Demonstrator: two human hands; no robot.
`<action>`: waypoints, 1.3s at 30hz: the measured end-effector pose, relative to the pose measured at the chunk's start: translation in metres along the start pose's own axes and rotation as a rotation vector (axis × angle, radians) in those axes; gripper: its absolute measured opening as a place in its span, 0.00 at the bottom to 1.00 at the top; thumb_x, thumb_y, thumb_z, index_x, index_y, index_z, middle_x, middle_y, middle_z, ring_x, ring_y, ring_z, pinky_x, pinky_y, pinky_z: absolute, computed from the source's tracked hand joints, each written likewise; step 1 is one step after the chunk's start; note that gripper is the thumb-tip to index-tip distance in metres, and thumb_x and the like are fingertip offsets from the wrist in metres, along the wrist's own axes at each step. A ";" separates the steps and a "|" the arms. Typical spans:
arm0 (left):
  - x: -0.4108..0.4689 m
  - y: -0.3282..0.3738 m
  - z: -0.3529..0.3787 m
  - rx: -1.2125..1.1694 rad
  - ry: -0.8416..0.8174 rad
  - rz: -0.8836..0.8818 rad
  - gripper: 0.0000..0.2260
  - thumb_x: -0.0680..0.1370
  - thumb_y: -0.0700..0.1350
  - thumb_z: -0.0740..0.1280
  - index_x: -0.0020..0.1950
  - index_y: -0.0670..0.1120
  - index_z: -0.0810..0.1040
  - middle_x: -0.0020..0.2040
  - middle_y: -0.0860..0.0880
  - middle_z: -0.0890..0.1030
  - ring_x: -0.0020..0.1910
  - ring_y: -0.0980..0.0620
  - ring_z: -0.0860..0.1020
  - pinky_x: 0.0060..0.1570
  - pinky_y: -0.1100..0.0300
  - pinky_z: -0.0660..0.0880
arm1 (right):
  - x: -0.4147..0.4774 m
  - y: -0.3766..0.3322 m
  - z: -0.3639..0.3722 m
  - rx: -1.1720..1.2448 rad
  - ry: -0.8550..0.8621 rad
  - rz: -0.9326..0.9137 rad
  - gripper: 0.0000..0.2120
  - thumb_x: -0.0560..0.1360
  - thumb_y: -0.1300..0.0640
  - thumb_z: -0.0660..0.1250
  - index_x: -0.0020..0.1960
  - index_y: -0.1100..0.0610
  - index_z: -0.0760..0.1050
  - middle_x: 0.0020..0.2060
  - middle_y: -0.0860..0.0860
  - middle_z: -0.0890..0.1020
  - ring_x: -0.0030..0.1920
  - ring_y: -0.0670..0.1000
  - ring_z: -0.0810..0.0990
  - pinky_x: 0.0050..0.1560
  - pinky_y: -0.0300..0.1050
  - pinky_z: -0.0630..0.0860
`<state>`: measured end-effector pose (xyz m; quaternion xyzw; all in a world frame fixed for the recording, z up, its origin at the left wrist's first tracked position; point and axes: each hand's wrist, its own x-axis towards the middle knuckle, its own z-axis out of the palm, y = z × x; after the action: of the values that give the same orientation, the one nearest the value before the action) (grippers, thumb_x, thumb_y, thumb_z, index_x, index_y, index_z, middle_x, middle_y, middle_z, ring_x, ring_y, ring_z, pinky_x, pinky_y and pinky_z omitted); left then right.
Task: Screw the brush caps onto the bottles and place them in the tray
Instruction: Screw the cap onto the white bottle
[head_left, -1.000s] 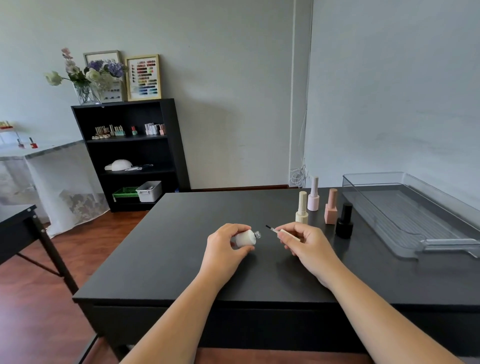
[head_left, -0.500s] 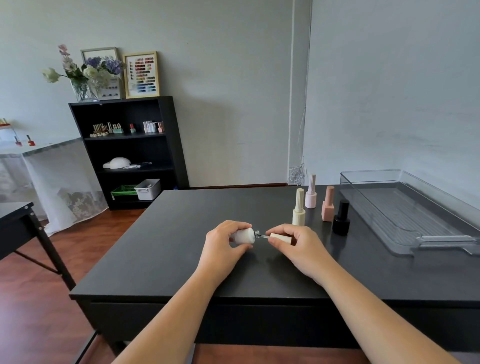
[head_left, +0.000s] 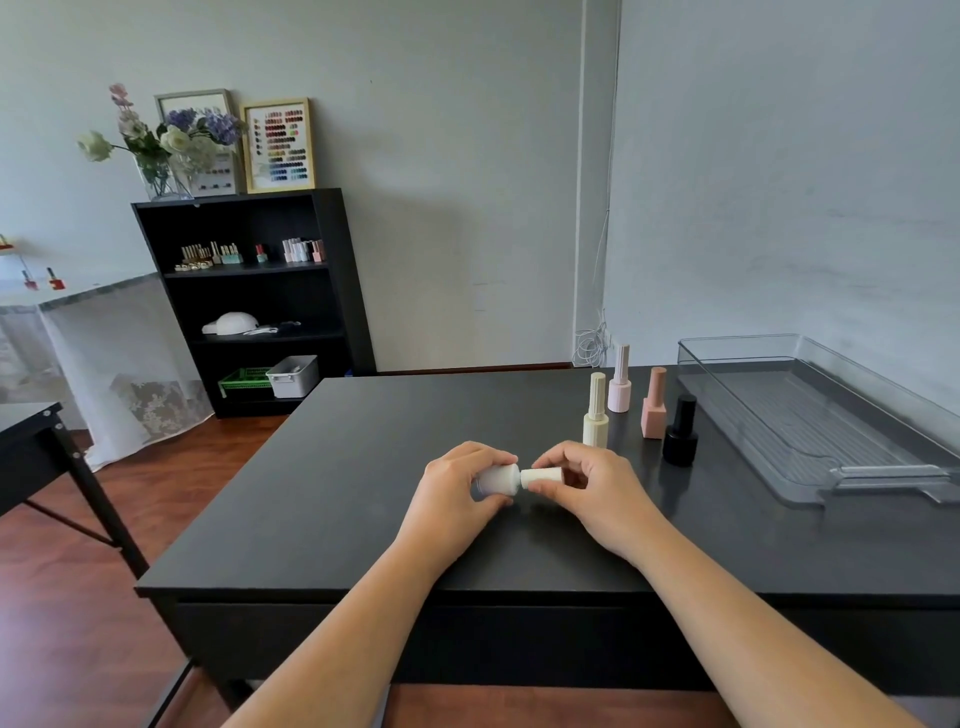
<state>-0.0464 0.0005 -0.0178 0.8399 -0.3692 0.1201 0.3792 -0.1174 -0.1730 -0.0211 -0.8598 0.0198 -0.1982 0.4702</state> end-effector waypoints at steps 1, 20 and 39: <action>0.000 0.000 0.000 -0.001 -0.002 0.000 0.16 0.68 0.42 0.75 0.54 0.54 0.80 0.51 0.59 0.79 0.51 0.61 0.75 0.53 0.72 0.69 | 0.000 -0.001 0.001 -0.009 0.004 -0.002 0.04 0.72 0.50 0.71 0.43 0.49 0.80 0.34 0.47 0.84 0.34 0.42 0.78 0.37 0.34 0.74; 0.000 -0.003 0.000 -0.077 0.063 -0.006 0.16 0.67 0.41 0.75 0.52 0.52 0.82 0.48 0.57 0.80 0.47 0.63 0.75 0.48 0.75 0.69 | -0.001 0.000 0.002 -0.031 -0.023 -0.025 0.05 0.75 0.54 0.66 0.49 0.46 0.76 0.36 0.46 0.82 0.34 0.41 0.75 0.38 0.30 0.71; 0.000 -0.002 -0.001 -0.087 0.053 -0.010 0.16 0.67 0.41 0.76 0.52 0.53 0.81 0.48 0.58 0.80 0.47 0.62 0.76 0.47 0.73 0.71 | 0.000 0.000 0.005 -0.040 0.010 -0.049 0.05 0.73 0.46 0.67 0.48 0.45 0.76 0.33 0.46 0.79 0.34 0.41 0.76 0.39 0.32 0.73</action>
<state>-0.0451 0.0025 -0.0179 0.8210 -0.3595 0.1242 0.4259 -0.1157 -0.1693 -0.0237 -0.8682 0.0049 -0.2134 0.4479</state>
